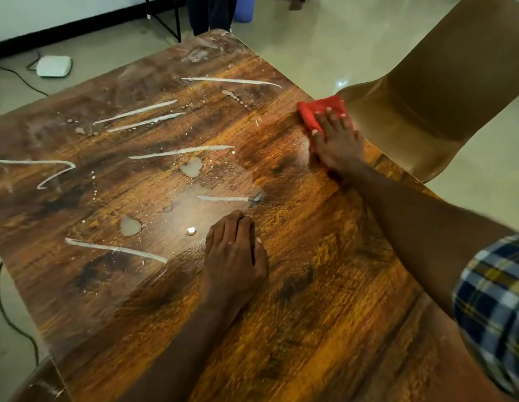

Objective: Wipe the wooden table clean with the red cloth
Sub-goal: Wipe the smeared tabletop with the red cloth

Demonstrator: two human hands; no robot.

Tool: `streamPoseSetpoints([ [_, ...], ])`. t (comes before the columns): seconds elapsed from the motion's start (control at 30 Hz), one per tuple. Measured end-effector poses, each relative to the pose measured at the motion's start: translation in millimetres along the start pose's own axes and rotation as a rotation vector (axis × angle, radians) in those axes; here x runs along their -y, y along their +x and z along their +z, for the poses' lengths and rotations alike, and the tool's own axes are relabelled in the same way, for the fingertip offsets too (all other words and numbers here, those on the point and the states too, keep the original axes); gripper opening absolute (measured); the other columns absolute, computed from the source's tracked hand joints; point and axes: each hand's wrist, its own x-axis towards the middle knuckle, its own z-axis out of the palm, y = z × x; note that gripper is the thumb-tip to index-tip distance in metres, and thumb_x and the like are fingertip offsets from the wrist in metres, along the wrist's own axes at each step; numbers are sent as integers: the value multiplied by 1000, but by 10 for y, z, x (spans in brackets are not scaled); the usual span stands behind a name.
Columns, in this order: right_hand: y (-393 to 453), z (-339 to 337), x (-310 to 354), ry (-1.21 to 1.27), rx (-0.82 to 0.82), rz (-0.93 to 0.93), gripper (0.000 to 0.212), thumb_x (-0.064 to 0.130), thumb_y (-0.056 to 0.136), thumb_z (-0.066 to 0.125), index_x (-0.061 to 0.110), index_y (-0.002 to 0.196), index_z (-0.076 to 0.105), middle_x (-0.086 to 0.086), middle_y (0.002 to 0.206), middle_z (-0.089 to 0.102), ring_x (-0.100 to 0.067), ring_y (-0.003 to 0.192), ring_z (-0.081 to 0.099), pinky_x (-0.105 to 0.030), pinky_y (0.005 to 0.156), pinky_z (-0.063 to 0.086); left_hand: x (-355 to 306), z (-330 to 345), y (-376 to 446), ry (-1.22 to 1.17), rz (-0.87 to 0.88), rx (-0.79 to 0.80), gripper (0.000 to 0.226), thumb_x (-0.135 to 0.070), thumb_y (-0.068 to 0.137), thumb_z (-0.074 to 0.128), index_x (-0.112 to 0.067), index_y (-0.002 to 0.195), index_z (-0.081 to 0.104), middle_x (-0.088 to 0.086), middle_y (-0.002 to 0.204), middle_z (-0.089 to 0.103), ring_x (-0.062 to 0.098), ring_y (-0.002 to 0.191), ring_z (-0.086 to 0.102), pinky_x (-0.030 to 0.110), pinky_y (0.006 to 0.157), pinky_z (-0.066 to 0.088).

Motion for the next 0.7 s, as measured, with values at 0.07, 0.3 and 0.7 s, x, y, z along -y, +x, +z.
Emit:
streamPoseSetpoints([
  [0.07,108,1,-5,20,-10,103,66,60,110,13,34,169,4,-1,178,-1,-33,163,-1,-66,125,1,9,10,9,1,-1,-1,54,-40,102,43,-8,145,53,13,150,51,30,139,45,47,121,37],
  [0.3,-456,183,574,-99,134,-435,64,65,109,11,40,167,2,6,177,-2,-20,162,-6,-64,128,0,-14,-12,10,1,21,9,46,-30,100,53,-9,141,52,13,148,50,30,139,44,46,120,38],
  [0.7,-806,334,1041,10,45,-185,64,58,108,12,38,169,5,6,178,0,-26,164,-2,-63,127,3,-51,-72,-9,-33,19,-29,46,-28,96,49,-7,137,56,12,142,53,28,132,49,44,115,42],
])
